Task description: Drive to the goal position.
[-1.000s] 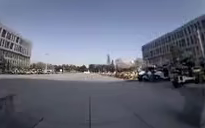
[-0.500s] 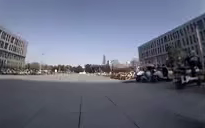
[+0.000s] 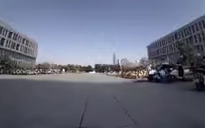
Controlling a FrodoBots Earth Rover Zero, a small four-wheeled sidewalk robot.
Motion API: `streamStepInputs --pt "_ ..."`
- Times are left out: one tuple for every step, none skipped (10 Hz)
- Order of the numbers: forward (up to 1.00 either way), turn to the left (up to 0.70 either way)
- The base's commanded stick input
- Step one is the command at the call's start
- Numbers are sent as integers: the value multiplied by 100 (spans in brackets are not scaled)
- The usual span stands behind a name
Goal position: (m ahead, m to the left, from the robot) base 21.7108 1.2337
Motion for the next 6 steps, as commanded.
streamStepInputs --pt "100 2" --pt "100 2" --pt "100 2" --pt "100 2" --pt "100 2" --pt "100 2"
